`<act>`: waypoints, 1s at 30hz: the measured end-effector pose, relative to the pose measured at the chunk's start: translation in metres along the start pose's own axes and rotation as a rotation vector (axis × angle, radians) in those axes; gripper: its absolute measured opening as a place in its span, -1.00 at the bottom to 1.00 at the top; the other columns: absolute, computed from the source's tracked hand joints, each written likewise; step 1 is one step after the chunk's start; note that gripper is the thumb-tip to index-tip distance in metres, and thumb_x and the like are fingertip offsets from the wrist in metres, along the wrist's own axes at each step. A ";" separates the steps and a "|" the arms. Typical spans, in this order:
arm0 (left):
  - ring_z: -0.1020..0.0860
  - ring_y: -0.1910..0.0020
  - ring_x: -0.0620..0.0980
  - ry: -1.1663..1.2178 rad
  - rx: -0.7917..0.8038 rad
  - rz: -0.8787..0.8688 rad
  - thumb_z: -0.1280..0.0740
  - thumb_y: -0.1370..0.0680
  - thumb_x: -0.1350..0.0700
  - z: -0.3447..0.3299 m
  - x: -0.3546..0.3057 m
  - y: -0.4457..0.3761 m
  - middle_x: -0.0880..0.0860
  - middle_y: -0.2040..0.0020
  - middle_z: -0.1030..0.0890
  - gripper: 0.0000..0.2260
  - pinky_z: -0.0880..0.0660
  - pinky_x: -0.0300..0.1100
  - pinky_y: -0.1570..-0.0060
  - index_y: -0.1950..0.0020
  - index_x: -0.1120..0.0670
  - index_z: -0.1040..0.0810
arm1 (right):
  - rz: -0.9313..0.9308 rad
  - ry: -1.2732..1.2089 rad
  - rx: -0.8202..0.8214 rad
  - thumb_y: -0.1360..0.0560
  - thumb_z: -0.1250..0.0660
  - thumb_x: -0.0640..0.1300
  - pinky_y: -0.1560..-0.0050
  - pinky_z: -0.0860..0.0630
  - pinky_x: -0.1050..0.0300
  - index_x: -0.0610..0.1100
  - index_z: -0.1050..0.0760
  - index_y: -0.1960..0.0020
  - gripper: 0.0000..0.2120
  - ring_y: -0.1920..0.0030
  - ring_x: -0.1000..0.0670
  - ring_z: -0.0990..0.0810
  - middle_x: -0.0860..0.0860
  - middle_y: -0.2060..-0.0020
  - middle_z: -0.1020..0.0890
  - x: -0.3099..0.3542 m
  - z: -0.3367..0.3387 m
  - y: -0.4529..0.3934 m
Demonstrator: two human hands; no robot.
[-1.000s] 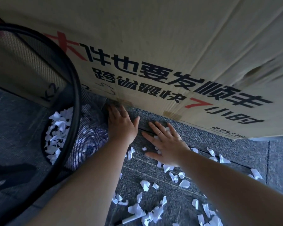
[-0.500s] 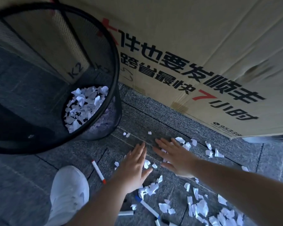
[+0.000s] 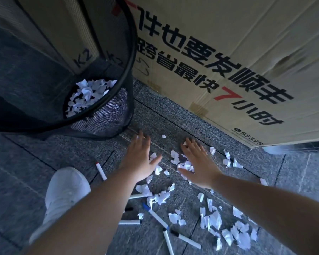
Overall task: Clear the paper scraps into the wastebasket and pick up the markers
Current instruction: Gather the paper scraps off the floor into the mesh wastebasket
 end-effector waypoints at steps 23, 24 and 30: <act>0.26 -0.51 0.06 -0.198 0.114 -0.234 0.14 -0.36 -0.43 -0.030 -0.059 0.023 0.04 -0.51 0.35 -0.15 0.13 0.03 -0.46 -0.50 -0.03 0.30 | -0.382 -0.065 -0.331 -0.51 0.07 0.35 -0.45 0.28 -0.12 0.13 0.13 -0.50 -0.35 -0.50 0.01 0.20 0.06 -0.51 0.10 -0.083 -0.023 0.094; 0.27 -0.50 0.07 -0.210 0.115 -0.203 0.16 -0.33 -0.44 -0.030 -0.060 0.022 0.05 -0.51 0.36 -0.14 0.13 0.04 -0.46 -0.50 -0.04 0.32 | -0.443 -0.098 -0.367 -0.50 0.08 0.36 -0.44 0.30 -0.12 0.13 0.12 -0.51 -0.34 -0.51 0.00 0.18 0.05 -0.50 0.09 -0.088 -0.024 0.097; 0.28 -0.50 0.05 -0.113 0.112 -0.131 0.07 -0.35 -0.42 -0.047 -0.054 0.026 0.04 -0.50 0.39 -0.14 0.05 0.09 -0.49 -0.49 -0.04 0.33 | -0.598 -0.340 -0.394 -0.42 0.05 0.42 -0.45 0.21 -0.15 0.09 0.08 -0.52 -0.23 -0.47 0.07 0.24 0.03 -0.52 0.07 -0.108 -0.055 0.131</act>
Point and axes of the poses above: each hand's wrist, its own y-axis away from the middle knuckle, its own z-axis out of the back of the hand, x = y × z, the point moved 3 cm from there along -y, towards the middle knuckle
